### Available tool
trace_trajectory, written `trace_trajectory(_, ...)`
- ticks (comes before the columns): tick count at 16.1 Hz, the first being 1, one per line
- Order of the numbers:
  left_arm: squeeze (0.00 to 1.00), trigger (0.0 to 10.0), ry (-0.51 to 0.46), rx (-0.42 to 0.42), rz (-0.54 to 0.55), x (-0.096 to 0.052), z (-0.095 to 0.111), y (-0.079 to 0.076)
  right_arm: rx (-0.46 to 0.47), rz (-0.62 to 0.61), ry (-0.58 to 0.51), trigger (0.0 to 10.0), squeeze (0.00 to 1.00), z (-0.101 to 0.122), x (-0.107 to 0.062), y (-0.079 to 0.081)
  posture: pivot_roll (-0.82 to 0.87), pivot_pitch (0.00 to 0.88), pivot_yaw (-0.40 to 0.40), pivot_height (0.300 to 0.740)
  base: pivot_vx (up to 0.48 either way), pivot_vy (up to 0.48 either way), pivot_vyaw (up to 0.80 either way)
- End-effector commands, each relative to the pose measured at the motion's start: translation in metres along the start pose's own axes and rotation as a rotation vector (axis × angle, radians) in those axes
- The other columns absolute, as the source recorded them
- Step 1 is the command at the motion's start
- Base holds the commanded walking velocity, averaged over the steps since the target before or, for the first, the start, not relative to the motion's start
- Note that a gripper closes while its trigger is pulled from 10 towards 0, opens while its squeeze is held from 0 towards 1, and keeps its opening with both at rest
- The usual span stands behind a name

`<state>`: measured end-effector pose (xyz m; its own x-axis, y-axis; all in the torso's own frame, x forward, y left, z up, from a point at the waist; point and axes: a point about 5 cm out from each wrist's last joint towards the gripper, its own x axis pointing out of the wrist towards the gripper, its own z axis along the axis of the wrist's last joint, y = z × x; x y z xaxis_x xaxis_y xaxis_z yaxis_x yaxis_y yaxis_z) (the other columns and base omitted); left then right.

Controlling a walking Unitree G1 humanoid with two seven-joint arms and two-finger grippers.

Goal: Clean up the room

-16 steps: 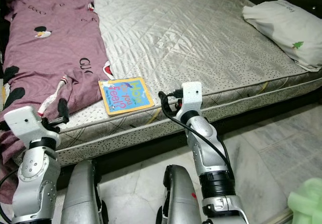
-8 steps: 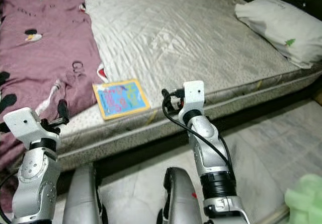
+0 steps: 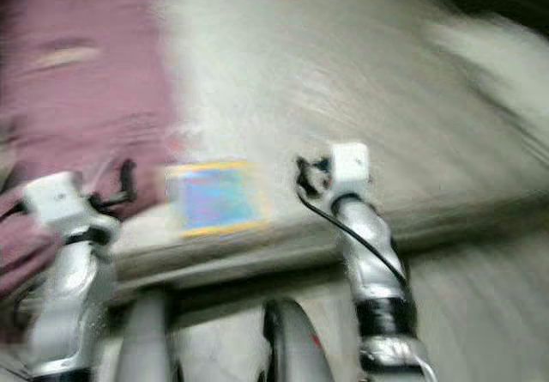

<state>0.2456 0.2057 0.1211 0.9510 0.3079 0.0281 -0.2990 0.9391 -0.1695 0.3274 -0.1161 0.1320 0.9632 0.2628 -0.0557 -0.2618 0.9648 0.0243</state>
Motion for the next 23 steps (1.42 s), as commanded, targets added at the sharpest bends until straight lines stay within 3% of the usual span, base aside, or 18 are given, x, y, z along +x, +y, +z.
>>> trace_trajectory(1, 0.0, 10.0, 0.036, -0.03, -0.023, -0.002, -0.007, -0.012, -0.009, -0.02, 0.025, 10.0, 0.0, -0.009, -0.008, -0.009, -0.06, 0.056, -0.109, 0.538, 0.0, 0.0, 0.0)
trace_trajectory(15, 0.0, 10.0, 0.083, -0.056, 0.015, -0.003, -0.012, -0.011, -0.007, -0.015, 0.027, 10.0, 0.0, -0.01, -0.009, -0.012, -0.06, 0.05, -0.113, 0.538, 0.0, 0.0, 0.0)
trace_trajectory(18, 0.0, 10.0, 0.117, -0.078, 0.065, 0.0, -0.017, -0.006, -0.004, -0.003, 0.022, 10.0, 0.0, -0.009, -0.009, -0.011, -0.07, 0.051, -0.115, 0.523, 0.0, 0.0, 0.0)
trace_trajectory(20, 0.0, 10.0, 0.172, -0.096, 0.106, 0.003, -0.025, -0.001, -0.022, -0.013, 0.034, 10.0, 0.0, -0.01, -0.01, -0.014, -0.08, 0.058, -0.116, 0.523, 0.0, 0.0, 0.0)
trace_trajectory(23, 0.0, 10.0, 0.15, -0.132, 0.127, 0.015, -0.023, 0.005, -0.059, -0.066, 0.064, 10.0, 0.0, -0.013, -0.022, -0.037, -0.12, 0.087, -0.118, 0.523, 0.0, 0.0, 0.0)
